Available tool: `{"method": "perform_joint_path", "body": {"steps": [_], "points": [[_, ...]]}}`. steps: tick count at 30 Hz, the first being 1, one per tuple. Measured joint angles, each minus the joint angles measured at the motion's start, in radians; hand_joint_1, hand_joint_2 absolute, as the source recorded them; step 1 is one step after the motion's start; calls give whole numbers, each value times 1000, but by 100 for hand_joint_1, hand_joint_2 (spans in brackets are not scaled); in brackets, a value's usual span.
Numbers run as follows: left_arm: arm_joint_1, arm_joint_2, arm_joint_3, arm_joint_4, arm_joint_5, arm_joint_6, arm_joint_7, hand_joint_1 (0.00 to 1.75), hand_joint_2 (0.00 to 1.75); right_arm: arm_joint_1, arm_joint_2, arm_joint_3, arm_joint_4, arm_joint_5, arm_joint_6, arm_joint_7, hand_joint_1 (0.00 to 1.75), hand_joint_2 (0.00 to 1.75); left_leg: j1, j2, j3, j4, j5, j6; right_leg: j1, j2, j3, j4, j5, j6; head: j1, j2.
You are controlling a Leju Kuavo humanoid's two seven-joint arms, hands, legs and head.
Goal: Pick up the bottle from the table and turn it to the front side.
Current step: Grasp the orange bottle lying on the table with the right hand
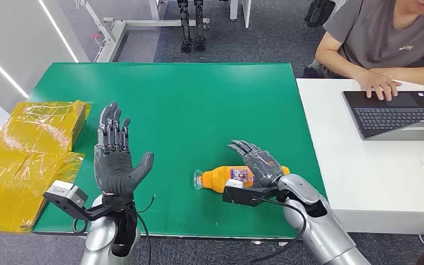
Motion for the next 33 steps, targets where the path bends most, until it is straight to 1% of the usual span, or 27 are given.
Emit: {"method": "perform_joint_path", "body": {"steps": [2, 5, 9, 12, 16, 22, 33], "points": [[0, 2, -2, 0, 3, 4, 0, 0, 175, -16, -12, 8, 17, -10, 18, -1, 0, 175, 0, 0, 0, 0, 0, 0, 0, 0, 0, 0, 0, 0, 0, 0], [0, 5, -10, 0, 12, 18, 0, 0, 175, -67, -43, 31, 68, -37, 60, -1, 0, 175, 0, 0, 0, 0, 0, 0, 0, 0, 0, 0, 0, 0, 0, 0], [-2, 11, -27, 1, 32, 38, 0, 0, 175, -153, -73, 74, 162, -65, 117, 6, 0, 175, 0, 1, 0, 0, 0, 0, 0, 1, 0, 0, 0, 0, 0, 0], [-6, 14, -37, 4, 46, 47, 0, 0, 175, -216, -86, 111, 241, -84, 151, 4, 0, 175, 0, 0, 0, 0, 0, 0, 0, 1, 0, 0, 0, 0, 0, 0], [-18, 14, -52, 14, 52, 49, 0, 0, 175, -285, -88, 159, 340, -107, 186, -7, 0, 175, 0, 0, 0, 1, 0, 0, 0, 1, 0, 0, 0, 0, 0, 0], [-34, 15, -66, 29, 65, 50, 1, 0, 175, -335, -88, 211, 435, -145, 210, -9, 0, 175, 0, 0, 0, 1, 0, 0, 0, 1, 0, 0, 0, 0, 0, 0], [-64, 19, -78, 48, 88, 59, 11, 0, 175, -391, -91, 279, 518, -178, 231, -6, 0, 175, 0, 0, 1, 1, 0, 0, 0, 1, 0, 0, 1, 0, 0, 0]]}}
